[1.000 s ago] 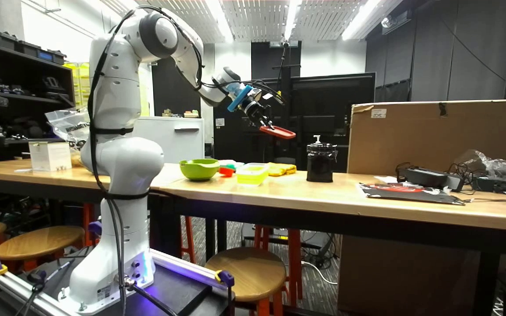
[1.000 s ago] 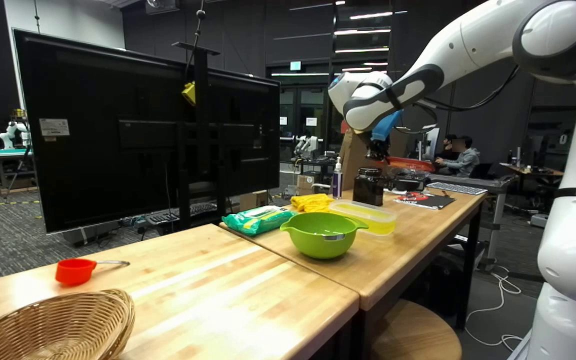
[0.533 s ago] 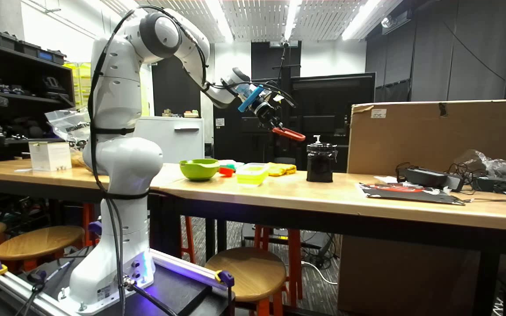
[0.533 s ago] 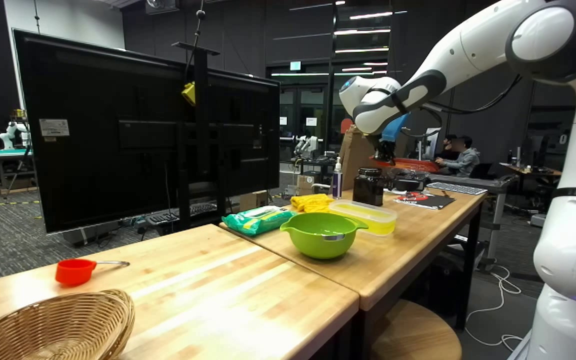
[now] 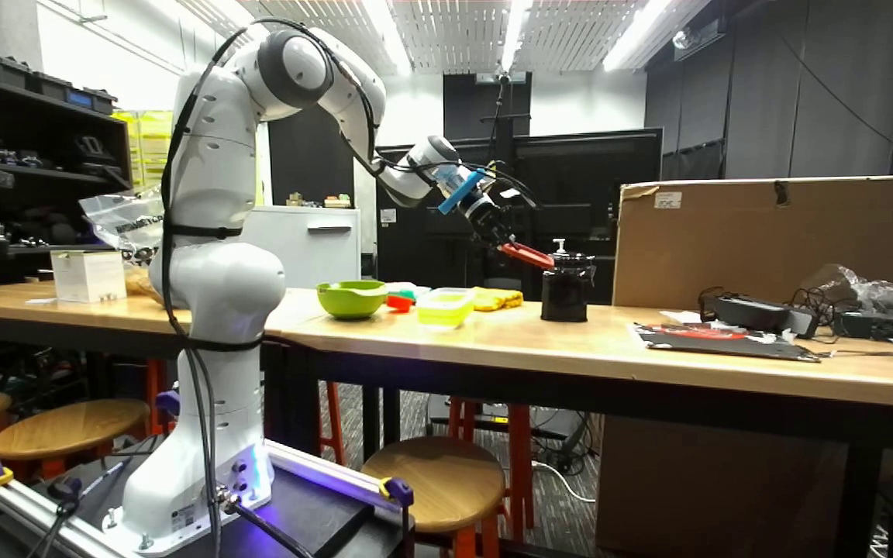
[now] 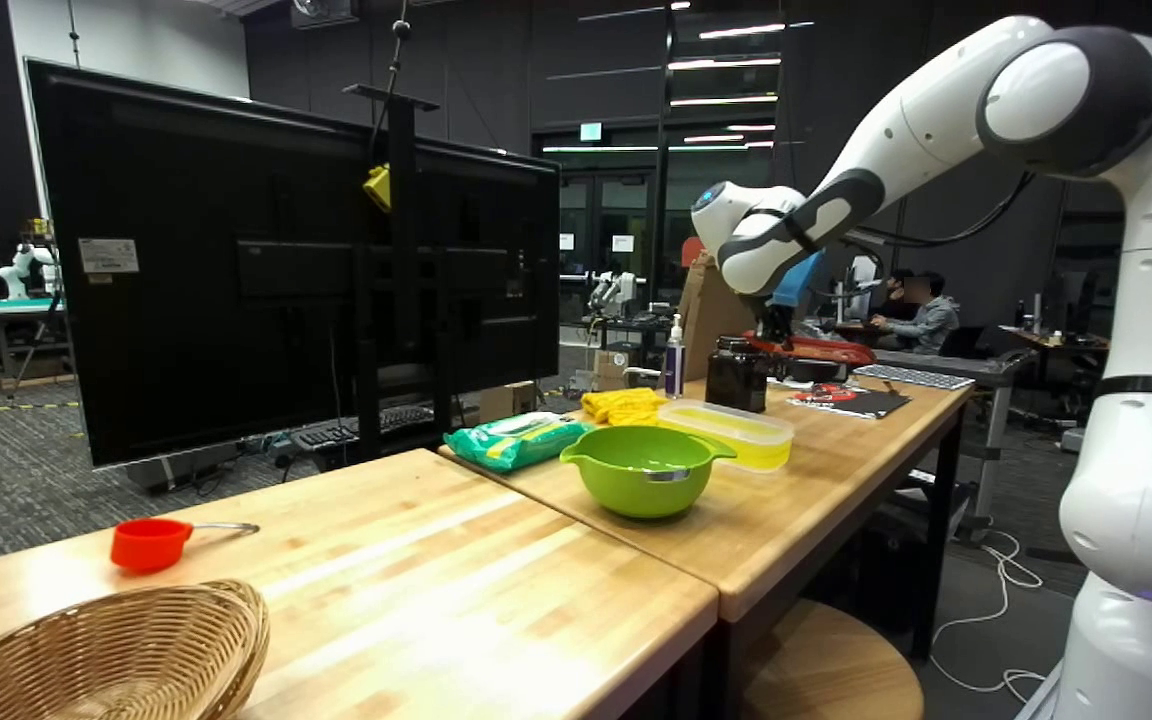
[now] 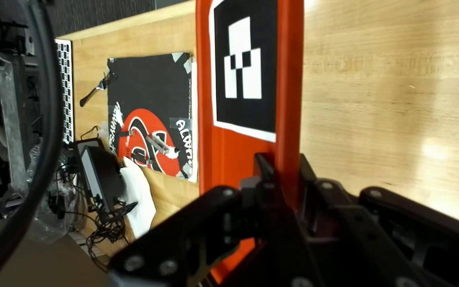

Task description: Put the red lid on the right side of the counter.

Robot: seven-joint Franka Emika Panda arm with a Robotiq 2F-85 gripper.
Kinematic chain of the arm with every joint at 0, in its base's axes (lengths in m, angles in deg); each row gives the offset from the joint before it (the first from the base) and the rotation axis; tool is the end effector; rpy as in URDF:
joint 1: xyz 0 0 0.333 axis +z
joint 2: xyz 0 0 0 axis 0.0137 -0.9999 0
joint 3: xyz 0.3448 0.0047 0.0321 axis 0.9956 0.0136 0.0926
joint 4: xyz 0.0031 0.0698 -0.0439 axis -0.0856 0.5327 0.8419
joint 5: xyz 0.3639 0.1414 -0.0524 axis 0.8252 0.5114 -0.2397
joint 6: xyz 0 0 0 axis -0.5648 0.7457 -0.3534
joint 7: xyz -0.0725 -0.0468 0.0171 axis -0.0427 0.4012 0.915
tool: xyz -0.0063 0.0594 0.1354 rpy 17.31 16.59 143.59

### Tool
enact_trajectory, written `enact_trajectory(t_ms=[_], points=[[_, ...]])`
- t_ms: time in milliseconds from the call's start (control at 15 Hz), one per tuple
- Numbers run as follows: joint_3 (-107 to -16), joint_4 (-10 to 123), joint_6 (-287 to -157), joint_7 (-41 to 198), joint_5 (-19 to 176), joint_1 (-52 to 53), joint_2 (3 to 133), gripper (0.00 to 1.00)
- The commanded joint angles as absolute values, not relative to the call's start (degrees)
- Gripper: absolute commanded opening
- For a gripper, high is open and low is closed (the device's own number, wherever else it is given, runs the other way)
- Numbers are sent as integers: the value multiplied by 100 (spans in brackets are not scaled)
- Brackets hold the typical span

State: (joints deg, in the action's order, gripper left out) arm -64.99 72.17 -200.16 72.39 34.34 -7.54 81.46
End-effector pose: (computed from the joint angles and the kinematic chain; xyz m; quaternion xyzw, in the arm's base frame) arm 0.5582 -0.2149 0.4938 0.9263 0.0513 -0.0400 0.3712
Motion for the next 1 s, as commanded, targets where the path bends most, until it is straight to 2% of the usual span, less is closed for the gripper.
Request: enact_trajectory(t_ms=[0, 933], points=[[-6631, 7404, -20458, 7069, 3383, -920, 8116, 4], [-6858, 7823, -21540, 7106, 3474, -1159, 7575, 4]])
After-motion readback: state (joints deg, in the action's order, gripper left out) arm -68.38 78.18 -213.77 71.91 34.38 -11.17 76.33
